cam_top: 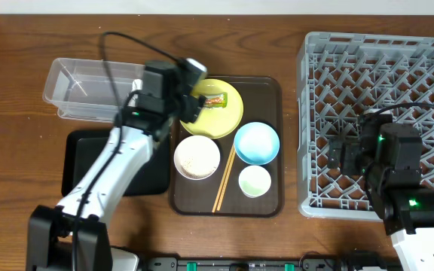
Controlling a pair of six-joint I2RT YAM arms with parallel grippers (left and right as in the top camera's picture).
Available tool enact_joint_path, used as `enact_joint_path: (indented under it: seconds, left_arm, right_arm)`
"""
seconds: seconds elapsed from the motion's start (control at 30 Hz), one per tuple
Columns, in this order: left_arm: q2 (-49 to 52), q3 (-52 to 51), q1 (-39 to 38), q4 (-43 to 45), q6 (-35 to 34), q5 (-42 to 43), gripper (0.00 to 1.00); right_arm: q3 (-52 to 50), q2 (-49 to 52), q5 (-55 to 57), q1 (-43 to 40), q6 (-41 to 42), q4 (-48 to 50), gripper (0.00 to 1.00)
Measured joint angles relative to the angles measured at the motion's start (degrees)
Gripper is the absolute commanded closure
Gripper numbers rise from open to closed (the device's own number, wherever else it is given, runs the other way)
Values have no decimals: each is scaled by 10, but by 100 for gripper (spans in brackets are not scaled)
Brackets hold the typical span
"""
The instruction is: Sort waste into correct bins and load items into the dishwasher rack
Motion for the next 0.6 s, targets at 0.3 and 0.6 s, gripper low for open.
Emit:
enact_joint_path:
  seconds: [0.3, 0.6]
  left_arm:
    - [102, 0, -40, 84, 72, -28, 23]
    - [180, 0, -40, 114, 83, -33, 11]
  right_arm:
    - [0, 0, 0, 0, 0, 0, 1]
    - [0, 0, 0, 0, 0, 0, 1]
